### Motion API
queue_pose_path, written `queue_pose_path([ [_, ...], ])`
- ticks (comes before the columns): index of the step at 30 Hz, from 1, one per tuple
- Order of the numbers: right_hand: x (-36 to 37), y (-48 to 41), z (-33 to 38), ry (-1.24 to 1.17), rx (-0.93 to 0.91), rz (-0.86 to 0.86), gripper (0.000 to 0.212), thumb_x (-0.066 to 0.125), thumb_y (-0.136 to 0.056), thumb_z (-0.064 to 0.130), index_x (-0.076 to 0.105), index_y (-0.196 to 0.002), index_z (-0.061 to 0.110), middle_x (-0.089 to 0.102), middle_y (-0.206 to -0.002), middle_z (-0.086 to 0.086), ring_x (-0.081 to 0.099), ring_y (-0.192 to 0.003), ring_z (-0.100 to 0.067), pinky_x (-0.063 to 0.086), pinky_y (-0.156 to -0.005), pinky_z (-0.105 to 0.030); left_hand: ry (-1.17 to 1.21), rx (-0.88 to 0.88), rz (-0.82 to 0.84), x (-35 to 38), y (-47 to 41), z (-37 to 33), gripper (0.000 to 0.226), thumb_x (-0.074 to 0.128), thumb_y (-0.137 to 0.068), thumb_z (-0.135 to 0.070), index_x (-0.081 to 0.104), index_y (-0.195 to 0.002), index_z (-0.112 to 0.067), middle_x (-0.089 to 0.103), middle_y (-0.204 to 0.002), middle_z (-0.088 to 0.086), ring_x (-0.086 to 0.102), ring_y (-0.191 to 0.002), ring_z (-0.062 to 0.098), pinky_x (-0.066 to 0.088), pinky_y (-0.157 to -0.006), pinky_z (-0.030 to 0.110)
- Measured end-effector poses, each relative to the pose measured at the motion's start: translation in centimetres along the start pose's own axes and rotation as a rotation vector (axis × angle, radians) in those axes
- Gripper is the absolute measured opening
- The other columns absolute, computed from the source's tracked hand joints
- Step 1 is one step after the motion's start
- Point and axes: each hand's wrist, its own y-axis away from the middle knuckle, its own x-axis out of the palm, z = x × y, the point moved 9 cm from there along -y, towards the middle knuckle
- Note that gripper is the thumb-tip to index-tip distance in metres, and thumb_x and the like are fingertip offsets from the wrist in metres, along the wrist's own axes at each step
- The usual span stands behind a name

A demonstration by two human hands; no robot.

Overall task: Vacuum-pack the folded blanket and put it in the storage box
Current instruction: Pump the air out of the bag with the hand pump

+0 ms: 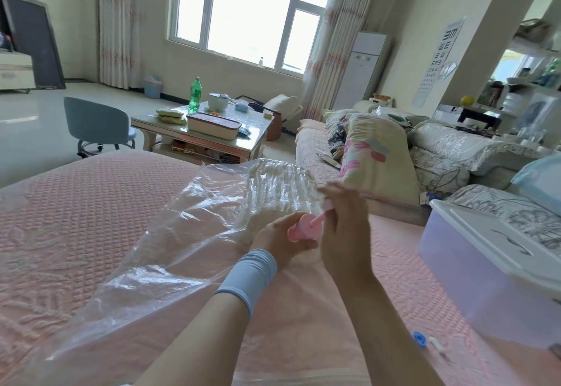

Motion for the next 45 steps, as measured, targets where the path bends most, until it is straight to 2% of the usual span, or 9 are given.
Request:
queue_pose_path([
  [3, 4.0, 2.1, -1.9, 0.008, 0.134, 0.351, 0.033, 0.053, -0.092, -0.005, 0.07, -0.115, 0.011, 0.061, -0.123, -0.004, 0.053, -0.117, -0.026, 0.04, -0.101, -0.03, -0.078, 0.034, -0.03, -0.1, 0.4, -0.2, 0.052, 0.07, -0.079, -0.039, 0.056, -0.13, -0.034, 0.065, -0.118, -0.011, 0.061, -0.107, 0.013, 0.039, -0.083, 0.02],
  [5, 3.2, 1.0, -1.5, -0.009, 0.121, 0.336, 0.033, 0.054, -0.092, -0.004, 0.071, -0.114, 0.013, 0.063, -0.123, -0.003, 0.056, -0.115, -0.026, 0.042, -0.101, -0.031, -0.049, 0.02, -0.043, -0.3, 0.4, -0.1, 0.053, 0.072, -0.079, -0.04, 0.056, -0.129, -0.034, 0.064, -0.112, -0.016, 0.061, -0.1, 0.01, 0.038, -0.081, 0.019],
  [9, -3.4, -2.6, 2.3, -0.028, -0.141, -0.125, 0.033, 0.05, -0.093, -0.006, 0.068, -0.115, 0.011, 0.063, -0.125, -0.006, 0.055, -0.119, -0.023, 0.042, -0.104, -0.033, 0.029, -0.03, -0.023, -0.4, -0.1, 0.4, 0.047, 0.077, -0.068, -0.046, 0.051, -0.105, -0.058, 0.061, -0.083, -0.031, 0.06, -0.081, 0.008, 0.042, -0.07, 0.017],
  [13, -5.7, -2.2, 2.5, -0.038, -0.169, -0.4, 0.031, 0.043, -0.098, 0.002, 0.066, -0.115, 0.011, 0.061, -0.128, -0.006, 0.052, -0.123, -0.024, 0.041, -0.105, -0.034, -0.013, 0.003, 0.026, 0.5, -0.3, 0.2, 0.046, 0.077, -0.07, -0.046, 0.054, -0.109, -0.053, 0.065, -0.097, -0.023, 0.062, -0.094, 0.009, 0.047, -0.087, 0.025],
  [20, 4.0, 2.3, -1.8, -0.018, 0.12, 0.329, 0.04, 0.051, -0.091, -0.009, 0.07, -0.12, 0.012, 0.057, -0.135, -0.006, 0.05, -0.126, -0.027, 0.039, -0.109, -0.035, -0.156, 0.047, 0.04, 0.8, 0.2, -0.5, 0.041, 0.058, -0.078, -0.047, 0.051, -0.119, -0.047, 0.058, -0.106, -0.022, 0.058, -0.098, 0.002, 0.044, -0.093, 0.021],
  [25, -2.4, -2.0, 1.9, -0.023, -0.114, -0.086, 0.034, 0.05, -0.092, -0.007, 0.068, -0.115, 0.01, 0.062, -0.128, -0.007, 0.054, -0.121, -0.026, 0.04, -0.106, -0.031, -0.004, -0.014, 0.009, 0.0, -0.2, 0.3, 0.042, 0.071, -0.064, -0.054, 0.053, -0.102, -0.06, 0.064, -0.086, -0.021, 0.059, -0.075, 0.004, 0.048, -0.076, 0.024],
  [29, -5.4, -2.2, 2.0, -0.077, -0.155, -0.355, 0.03, 0.041, -0.102, 0.006, 0.067, -0.116, 0.008, 0.061, -0.128, -0.009, 0.052, -0.126, -0.024, 0.04, -0.106, -0.032, -0.012, 0.02, -0.012, -0.1, 0.0, -0.1, 0.044, 0.077, -0.066, -0.048, 0.055, -0.103, -0.058, 0.064, -0.092, -0.026, 0.061, -0.086, 0.005, 0.048, -0.079, 0.022],
  [36, 3.8, 1.7, -1.9, -0.016, 0.108, 0.406, 0.031, 0.052, -0.094, -0.001, 0.07, -0.114, 0.014, 0.061, -0.119, -0.001, 0.055, -0.115, -0.023, 0.044, -0.099, -0.033, -0.302, 0.113, -0.025, 0.0, 0.8, -1.9, 0.047, 0.062, -0.076, -0.043, 0.039, -0.115, -0.057, 0.059, -0.107, -0.019, 0.058, -0.107, 0.011, 0.041, -0.091, 0.019],
  [45, -5.0, -2.4, 1.7, -0.084, -0.115, -0.307, 0.031, 0.04, -0.099, 0.005, 0.066, -0.116, 0.009, 0.057, -0.13, -0.003, 0.052, -0.125, -0.024, 0.049, -0.097, -0.045, -0.094, 0.004, 0.014, -0.1, -0.2, -0.4, 0.046, 0.072, -0.067, -0.057, 0.052, -0.109, -0.058, 0.061, -0.092, -0.026, 0.058, -0.086, 0.006, 0.038, -0.07, 0.017],
])
